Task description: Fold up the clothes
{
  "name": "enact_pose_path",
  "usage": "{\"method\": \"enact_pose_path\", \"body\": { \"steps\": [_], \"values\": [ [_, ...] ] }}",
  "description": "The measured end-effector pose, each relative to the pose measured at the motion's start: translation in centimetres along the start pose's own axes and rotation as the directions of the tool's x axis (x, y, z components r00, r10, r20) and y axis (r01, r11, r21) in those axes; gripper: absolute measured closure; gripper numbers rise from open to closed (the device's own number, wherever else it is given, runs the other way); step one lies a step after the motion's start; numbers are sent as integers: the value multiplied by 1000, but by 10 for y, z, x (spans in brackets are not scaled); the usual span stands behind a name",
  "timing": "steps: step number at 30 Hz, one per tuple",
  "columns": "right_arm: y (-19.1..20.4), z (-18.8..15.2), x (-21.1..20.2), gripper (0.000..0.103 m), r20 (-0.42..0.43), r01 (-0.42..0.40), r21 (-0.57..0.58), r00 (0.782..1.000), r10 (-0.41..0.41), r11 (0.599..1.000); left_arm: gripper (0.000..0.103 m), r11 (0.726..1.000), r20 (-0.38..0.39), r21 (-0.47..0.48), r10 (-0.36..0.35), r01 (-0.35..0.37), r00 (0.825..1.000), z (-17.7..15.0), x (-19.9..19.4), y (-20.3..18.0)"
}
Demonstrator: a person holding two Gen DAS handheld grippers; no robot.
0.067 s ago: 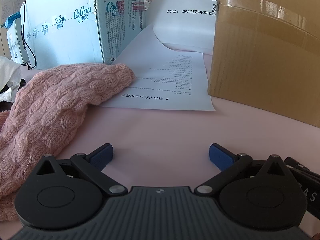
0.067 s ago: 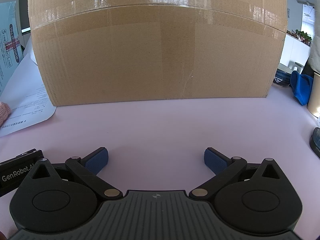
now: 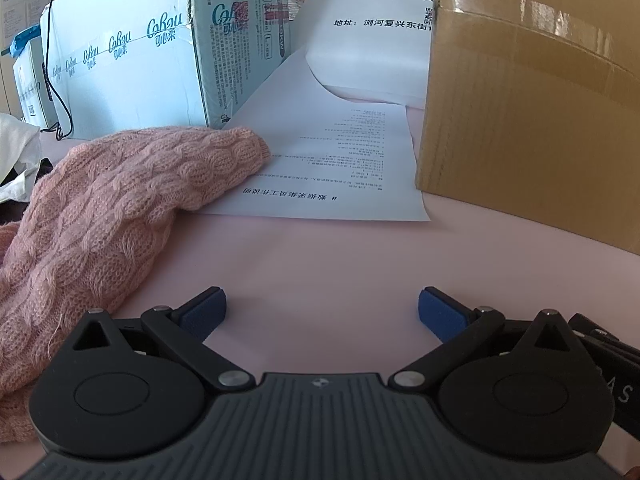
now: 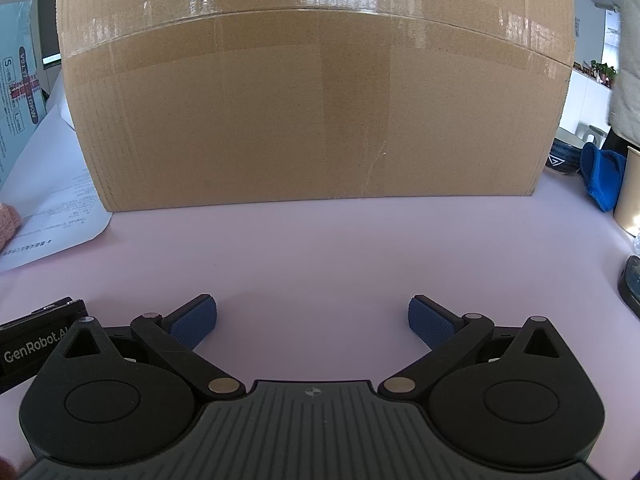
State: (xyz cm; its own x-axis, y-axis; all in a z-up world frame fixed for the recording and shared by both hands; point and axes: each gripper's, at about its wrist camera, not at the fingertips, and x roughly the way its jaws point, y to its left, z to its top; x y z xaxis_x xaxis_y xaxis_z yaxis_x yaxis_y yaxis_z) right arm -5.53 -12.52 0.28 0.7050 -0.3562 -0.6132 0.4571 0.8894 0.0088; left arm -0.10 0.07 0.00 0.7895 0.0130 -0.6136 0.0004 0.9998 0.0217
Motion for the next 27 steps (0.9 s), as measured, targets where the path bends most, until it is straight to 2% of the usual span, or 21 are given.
{"method": "enact_pose_path", "body": {
  "steps": [27],
  "values": [
    [4, 1, 5, 0, -4, 11, -6, 1000, -11, 1000, 0, 1000, -11, -7, 10, -10, 1000, 2, 0, 0]
  ]
}}
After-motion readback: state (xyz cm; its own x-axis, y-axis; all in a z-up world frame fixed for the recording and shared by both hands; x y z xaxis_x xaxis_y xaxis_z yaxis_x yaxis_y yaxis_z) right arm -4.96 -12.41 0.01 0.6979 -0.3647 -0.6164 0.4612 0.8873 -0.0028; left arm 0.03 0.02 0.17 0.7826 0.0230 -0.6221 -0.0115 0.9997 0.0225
